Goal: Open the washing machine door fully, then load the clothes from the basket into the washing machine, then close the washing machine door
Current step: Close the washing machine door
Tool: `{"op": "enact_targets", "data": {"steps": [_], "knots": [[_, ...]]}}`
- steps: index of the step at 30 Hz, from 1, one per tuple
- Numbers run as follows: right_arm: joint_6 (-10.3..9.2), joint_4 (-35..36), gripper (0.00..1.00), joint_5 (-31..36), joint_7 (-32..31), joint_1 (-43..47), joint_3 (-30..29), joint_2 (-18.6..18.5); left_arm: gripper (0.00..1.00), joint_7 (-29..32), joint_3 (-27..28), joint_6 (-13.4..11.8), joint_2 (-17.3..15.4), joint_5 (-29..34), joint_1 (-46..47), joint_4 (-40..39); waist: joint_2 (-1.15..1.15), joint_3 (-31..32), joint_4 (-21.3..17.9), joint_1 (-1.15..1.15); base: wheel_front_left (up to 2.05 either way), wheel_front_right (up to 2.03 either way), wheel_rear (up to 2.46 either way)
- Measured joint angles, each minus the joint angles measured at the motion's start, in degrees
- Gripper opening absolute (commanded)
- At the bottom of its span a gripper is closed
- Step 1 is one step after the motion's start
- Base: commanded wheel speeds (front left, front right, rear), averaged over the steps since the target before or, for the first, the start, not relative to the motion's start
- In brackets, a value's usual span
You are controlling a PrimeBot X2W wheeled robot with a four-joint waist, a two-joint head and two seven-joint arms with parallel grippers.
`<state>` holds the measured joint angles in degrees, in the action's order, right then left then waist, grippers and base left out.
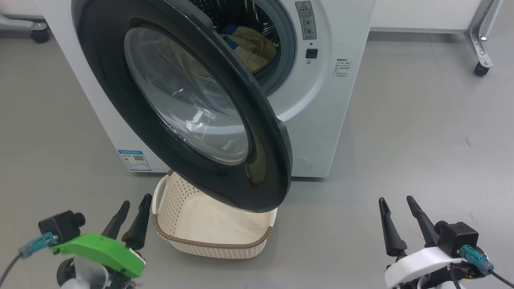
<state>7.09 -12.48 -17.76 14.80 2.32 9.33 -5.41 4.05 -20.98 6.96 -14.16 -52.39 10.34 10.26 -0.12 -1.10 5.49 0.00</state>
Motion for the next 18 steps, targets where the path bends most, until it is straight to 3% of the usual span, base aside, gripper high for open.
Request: {"op": "enact_targets", "data": {"steps": [12, 18], "knots": [[0.0, 0.1, 1.0, 0.0, 0.0, 0.0, 0.5, 0.2, 1.0, -16.3, 2.9, -0.9, -0.8, 9.7, -6.3, 5.4, 0.0, 0.7, -3.0, 0.0, 0.0, 0.0, 0.0], [0.0, 0.1, 1.0, 0.0, 0.0, 0.2, 0.3, 0.2, 1.0, -18.7, 1.1, -2.4, -0.8, 14.2, -8.3, 7.7, 0.0, 0.8, -4.8, 0.0, 0.0, 0.0, 0.0]]}}
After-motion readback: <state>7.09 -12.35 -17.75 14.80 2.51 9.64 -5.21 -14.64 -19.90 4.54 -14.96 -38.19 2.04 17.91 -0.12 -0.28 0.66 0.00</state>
